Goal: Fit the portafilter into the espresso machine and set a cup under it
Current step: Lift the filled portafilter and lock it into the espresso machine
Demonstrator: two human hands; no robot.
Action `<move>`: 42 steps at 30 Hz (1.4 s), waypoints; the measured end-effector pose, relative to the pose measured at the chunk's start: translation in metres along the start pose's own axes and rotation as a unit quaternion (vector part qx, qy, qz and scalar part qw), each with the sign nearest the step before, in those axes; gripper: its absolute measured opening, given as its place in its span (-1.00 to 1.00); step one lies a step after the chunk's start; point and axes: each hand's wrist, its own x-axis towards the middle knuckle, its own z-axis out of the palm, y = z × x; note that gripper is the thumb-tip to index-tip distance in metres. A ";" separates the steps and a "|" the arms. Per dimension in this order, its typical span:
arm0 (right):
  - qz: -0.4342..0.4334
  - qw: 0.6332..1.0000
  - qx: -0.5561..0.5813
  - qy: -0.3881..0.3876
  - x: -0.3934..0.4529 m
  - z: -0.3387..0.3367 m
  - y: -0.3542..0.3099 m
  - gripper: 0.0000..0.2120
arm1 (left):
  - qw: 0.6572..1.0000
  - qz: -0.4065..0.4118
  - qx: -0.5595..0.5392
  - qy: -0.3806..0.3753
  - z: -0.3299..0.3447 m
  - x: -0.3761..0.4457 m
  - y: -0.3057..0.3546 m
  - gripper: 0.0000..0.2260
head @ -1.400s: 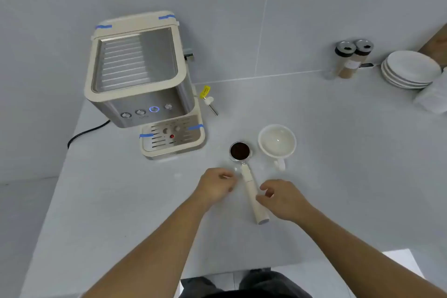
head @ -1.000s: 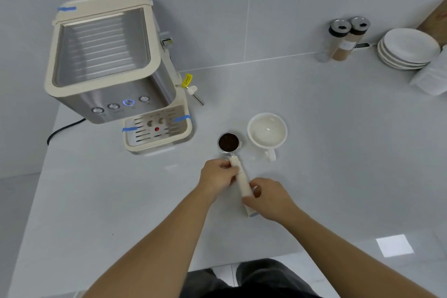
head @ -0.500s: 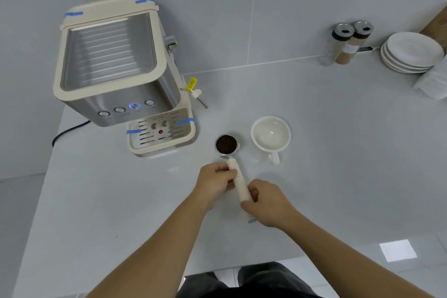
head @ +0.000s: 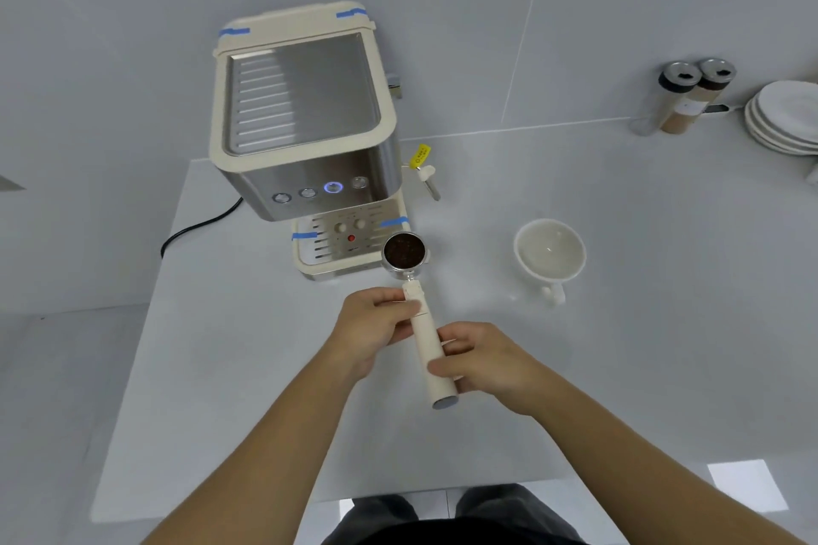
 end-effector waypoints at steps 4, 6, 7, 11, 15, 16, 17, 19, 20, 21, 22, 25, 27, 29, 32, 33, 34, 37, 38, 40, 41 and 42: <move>0.015 0.999 0.033 -0.032 0.002 0.021 -0.009 -0.72 | 1.000 0.002 -0.003 -0.005 -0.025 -0.005 0.006 -0.86; 0.021 0.998 0.035 -0.043 0.004 0.031 -0.013 -0.70 | 1.000 0.004 0.000 -0.010 -0.037 -0.007 0.009 -0.89; 0.023 0.998 0.035 -0.049 0.005 0.035 -0.014 -0.69 | 1.000 0.004 0.003 -0.014 -0.041 -0.008 0.010 -0.89; 0.034 0.996 0.021 -0.086 0.007 0.048 -0.020 -0.67 | 0.999 -0.001 0.021 -0.030 -0.055 -0.010 0.013 -0.87; 0.034 0.995 0.006 -0.093 0.010 0.065 -0.027 -0.67 | 0.998 -0.001 0.043 -0.052 -0.072 -0.009 0.017 -0.80; 0.028 0.995 0.007 -0.091 0.011 0.067 -0.028 -0.68 | 0.997 0.002 0.046 -0.054 -0.075 -0.009 0.019 -0.80; 0.020 0.996 0.011 -0.088 0.012 0.069 -0.030 -0.68 | 0.997 0.007 0.050 -0.055 -0.078 -0.010 0.022 -0.82; 0.006 0.996 0.024 -0.083 0.014 0.075 -0.032 -0.67 | 0.995 0.026 0.078 -0.055 -0.085 -0.013 0.030 -0.88; 0.002 0.996 0.027 -0.081 0.015 0.076 -0.033 -0.68 | 0.992 0.039 0.104 -0.051 -0.089 -0.015 0.033 -0.89; 0.001 0.997 0.029 -0.077 0.017 0.078 -0.033 -0.69 | 0.987 0.055 0.142 -0.045 -0.095 -0.018 0.037 -0.88; 0.000 0.997 0.032 -0.071 0.019 0.080 -0.033 -0.71 | 0.979 0.078 0.187 -0.037 -0.101 -0.022 0.043 -0.87; 0.001 0.997 0.043 -0.061 0.025 0.085 -0.034 -0.74 | 0.941 0.188 0.280 -0.002 -0.117 -0.040 0.063 -0.90; 0.002 0.997 0.050 -0.056 0.030 0.087 -0.036 -0.75 | 0.910 0.291 0.294 0.027 -0.124 -0.053 0.084 -0.91; -0.001 0.997 0.054 -0.055 0.035 0.091 -0.039 -0.76 | 0.852 0.404 0.326 0.065 -0.127 -0.062 0.112 -0.92; -0.008 0.996 0.061 -0.057 0.045 0.097 -0.045 -0.75 | 0.763 0.502 0.394 0.098 -0.124 -0.065 0.154 -0.88; -0.010 0.996 0.063 -0.057 0.047 0.099 -0.048 -0.72 | 0.745 0.510 0.418 0.099 -0.121 -0.060 0.166 -0.83; -0.011 0.996 0.066 -0.057 0.050 0.100 -0.051 -0.69 | 0.732 0.507 0.445 0.094 -0.119 -0.050 0.176 -0.78; -0.018 0.996 0.070 -0.055 0.056 0.100 -0.058 -0.61 | 0.698 0.484 0.528 0.033 -0.110 -0.016 0.202 -0.64; -0.022 0.996 0.072 -0.056 0.057 0.099 -0.060 -0.60 | 0.696 0.468 0.544 0.006 -0.106 -0.007 0.208 -0.59; -0.032 0.995 0.074 -0.055 0.059 0.098 -0.064 -0.62 | 0.692 0.436 0.574 -0.015 -0.097 0.007 0.217 -0.51; -0.037 0.995 0.076 -0.056 0.061 0.096 -0.066 -0.64 | 0.678 0.428 0.598 -0.006 -0.094 0.013 0.219 -0.49; -0.041 0.995 0.077 -0.056 0.062 0.094 -0.068 -0.67 | 0.660 0.418 0.624 0.006 -0.091 0.017 0.220 -0.47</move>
